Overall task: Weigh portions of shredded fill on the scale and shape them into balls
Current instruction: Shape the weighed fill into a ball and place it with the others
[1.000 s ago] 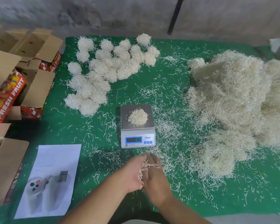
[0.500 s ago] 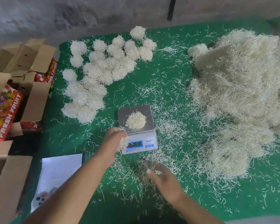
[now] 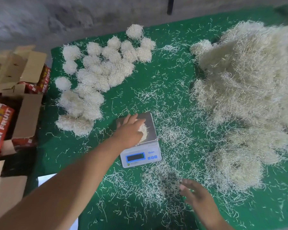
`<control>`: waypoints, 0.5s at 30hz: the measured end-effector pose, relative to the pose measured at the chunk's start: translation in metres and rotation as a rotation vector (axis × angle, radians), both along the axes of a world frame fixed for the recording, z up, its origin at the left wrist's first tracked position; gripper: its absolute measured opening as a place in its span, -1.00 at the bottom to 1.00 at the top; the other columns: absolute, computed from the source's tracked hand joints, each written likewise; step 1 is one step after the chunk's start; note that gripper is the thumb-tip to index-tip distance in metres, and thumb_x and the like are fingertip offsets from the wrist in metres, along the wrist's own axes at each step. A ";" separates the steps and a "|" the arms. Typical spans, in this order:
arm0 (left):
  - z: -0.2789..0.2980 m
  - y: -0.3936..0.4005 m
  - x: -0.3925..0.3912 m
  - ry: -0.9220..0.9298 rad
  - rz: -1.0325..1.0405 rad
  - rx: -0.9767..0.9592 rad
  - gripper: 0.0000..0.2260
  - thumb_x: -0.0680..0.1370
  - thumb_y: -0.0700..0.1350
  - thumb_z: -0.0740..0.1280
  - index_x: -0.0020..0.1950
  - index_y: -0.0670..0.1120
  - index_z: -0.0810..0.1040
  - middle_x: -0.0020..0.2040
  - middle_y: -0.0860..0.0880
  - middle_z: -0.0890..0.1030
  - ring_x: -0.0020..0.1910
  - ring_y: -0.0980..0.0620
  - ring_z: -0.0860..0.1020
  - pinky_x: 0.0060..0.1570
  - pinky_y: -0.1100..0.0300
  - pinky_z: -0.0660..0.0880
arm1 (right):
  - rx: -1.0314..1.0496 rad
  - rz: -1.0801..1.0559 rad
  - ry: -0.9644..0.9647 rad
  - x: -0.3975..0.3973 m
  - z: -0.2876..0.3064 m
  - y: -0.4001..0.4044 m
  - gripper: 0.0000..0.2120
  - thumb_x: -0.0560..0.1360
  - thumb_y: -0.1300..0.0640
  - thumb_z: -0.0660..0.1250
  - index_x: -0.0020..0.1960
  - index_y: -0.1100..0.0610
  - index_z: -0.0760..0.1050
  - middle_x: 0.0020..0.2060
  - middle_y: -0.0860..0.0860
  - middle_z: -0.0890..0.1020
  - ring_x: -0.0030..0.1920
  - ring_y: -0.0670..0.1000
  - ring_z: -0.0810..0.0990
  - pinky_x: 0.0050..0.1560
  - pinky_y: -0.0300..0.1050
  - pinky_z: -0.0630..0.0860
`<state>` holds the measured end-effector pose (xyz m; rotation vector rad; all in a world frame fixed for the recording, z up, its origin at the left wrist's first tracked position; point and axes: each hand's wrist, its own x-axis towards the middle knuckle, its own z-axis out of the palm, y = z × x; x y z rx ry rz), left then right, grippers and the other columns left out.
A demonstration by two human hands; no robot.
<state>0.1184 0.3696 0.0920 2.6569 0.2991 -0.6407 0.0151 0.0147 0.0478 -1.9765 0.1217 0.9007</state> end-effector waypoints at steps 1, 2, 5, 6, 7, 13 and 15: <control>-0.008 0.001 -0.001 0.015 0.008 0.003 -0.31 0.59 0.13 0.25 0.68 0.23 0.05 0.71 0.07 -0.13 0.68 -0.04 -0.20 0.57 -0.40 -0.10 | 0.007 -0.008 -0.002 0.001 -0.002 -0.001 -0.55 0.46 -0.34 0.42 0.30 -0.23 0.54 0.20 -0.21 0.69 0.10 -0.16 0.73 0.17 0.05 0.70; -0.015 0.002 -0.002 0.016 0.008 0.014 -0.25 0.56 0.27 0.27 0.69 0.23 0.03 0.71 0.08 -0.14 0.68 -0.06 -0.21 0.57 -0.42 -0.08 | 0.009 -0.012 -0.010 0.001 -0.004 -0.002 -0.55 0.46 -0.34 0.43 0.29 -0.25 0.55 0.20 -0.22 0.69 0.11 -0.17 0.72 0.16 0.02 0.71; -0.028 0.005 0.003 -0.013 -0.022 0.087 -0.03 0.42 0.40 0.44 0.69 0.20 0.04 0.69 0.04 -0.04 0.66 -0.12 -0.05 0.52 -0.41 0.12 | 0.001 -0.008 -0.036 0.001 -0.006 -0.004 -0.61 0.50 -0.28 0.42 0.30 -0.24 0.55 0.20 -0.24 0.68 0.08 -0.20 0.72 0.14 -0.01 0.71; -0.030 0.007 0.006 -0.027 -0.025 0.104 -0.03 0.41 0.34 0.50 0.69 0.19 0.07 0.68 -0.01 0.04 0.64 -0.14 0.04 0.51 -0.37 0.20 | -0.002 -0.004 -0.036 0.000 -0.005 -0.005 -0.63 0.53 -0.22 0.43 0.30 -0.21 0.55 0.21 -0.24 0.67 0.08 -0.19 0.72 0.15 -0.01 0.71; -0.032 0.008 0.010 -0.044 -0.016 0.111 -0.06 0.42 0.27 0.54 0.68 0.16 0.12 0.66 -0.05 0.12 0.60 -0.16 0.12 0.51 -0.29 0.26 | -0.007 0.001 -0.030 -0.001 -0.004 -0.006 -0.65 0.55 -0.16 0.44 0.31 -0.19 0.55 0.22 -0.23 0.66 0.10 -0.18 0.72 0.18 0.00 0.70; -0.030 0.010 0.022 -0.103 0.011 0.049 -0.33 0.45 0.01 0.55 0.55 0.02 0.46 0.47 -0.07 0.48 0.40 -0.12 0.45 0.36 0.09 0.30 | -0.042 -0.018 0.004 -0.010 -0.001 -0.012 -0.69 0.57 0.03 0.48 0.28 -0.17 0.57 0.23 -0.23 0.65 0.09 -0.11 0.73 0.24 0.02 0.67; -0.029 0.010 0.024 -0.105 0.009 0.061 -0.37 0.47 0.05 0.53 0.53 0.01 0.48 0.46 -0.07 0.50 0.40 -0.10 0.47 0.33 0.13 0.28 | -0.053 -0.034 0.010 -0.011 -0.003 -0.014 -0.67 0.55 0.03 0.50 0.28 -0.17 0.58 0.21 -0.24 0.66 0.06 -0.12 0.74 0.24 0.07 0.67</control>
